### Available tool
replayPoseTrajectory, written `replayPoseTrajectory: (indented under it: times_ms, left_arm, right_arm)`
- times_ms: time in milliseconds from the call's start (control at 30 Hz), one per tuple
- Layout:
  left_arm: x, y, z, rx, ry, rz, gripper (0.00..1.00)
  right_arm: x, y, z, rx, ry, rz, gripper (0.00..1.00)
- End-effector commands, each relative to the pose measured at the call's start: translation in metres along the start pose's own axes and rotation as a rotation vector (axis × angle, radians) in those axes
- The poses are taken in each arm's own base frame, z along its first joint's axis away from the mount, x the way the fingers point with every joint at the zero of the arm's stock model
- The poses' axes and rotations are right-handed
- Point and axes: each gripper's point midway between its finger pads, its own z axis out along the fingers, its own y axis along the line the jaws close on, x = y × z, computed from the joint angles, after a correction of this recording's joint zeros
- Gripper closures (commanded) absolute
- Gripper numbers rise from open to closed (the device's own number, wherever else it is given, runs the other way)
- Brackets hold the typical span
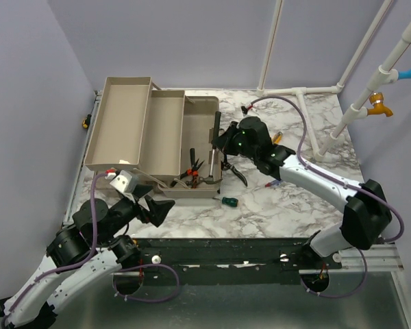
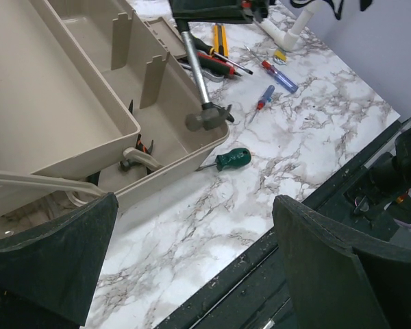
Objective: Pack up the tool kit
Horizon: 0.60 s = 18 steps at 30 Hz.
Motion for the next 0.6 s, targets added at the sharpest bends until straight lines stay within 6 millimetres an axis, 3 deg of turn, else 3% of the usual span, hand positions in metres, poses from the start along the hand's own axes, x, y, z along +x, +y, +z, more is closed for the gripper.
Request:
replayPoseTrajectory:
  times_ms: [0, 167, 200, 233, 267, 300, 333, 567]
  left_arm:
    - [-0.002, 0.002, -0.001, -0.007, -0.026, -0.003, 0.01]
    - [0.000, 0.002, 0.002, -0.011, -0.004, 0.003, 0.01]
    - [0.001, 0.002, 0.003, -0.012, 0.004, 0.004, 0.01]
    - [0.002, 0.002, 0.004, -0.011, 0.009, 0.004, 0.01]
    - [0.002, 0.002, 0.004, -0.013, 0.012, 0.005, 0.01]
    - [0.002, 0.001, 0.004, -0.011, 0.013, 0.005, 0.01]
    - [0.003, 0.002, 0.005, -0.012, 0.018, 0.007, 0.01]
    - [0.007, 0.000, 0.008, -0.007, 0.043, 0.011, 0.01]
  right_arm:
    - [-0.022, 0.032, 0.031, -0.086, -0.052, 0.038, 0.99]
    - [-0.004, 0.019, 0.075, -0.003, 0.007, 0.072, 0.99]
    - [0.002, 0.017, 0.081, 0.008, 0.035, 0.071, 0.93]
    - [0.010, 0.015, 0.086, 0.015, 0.065, 0.064, 0.77]
    - [0.013, 0.015, 0.089, 0.014, 0.081, 0.058, 0.47]
    - [0.015, 0.014, 0.090, 0.011, 0.091, 0.051, 0.31]
    - [0.015, 0.014, 0.089, 0.011, 0.090, 0.045, 0.22]
    - [0.000, 0.013, 0.050, -0.004, 0.066, -0.124, 0.22]
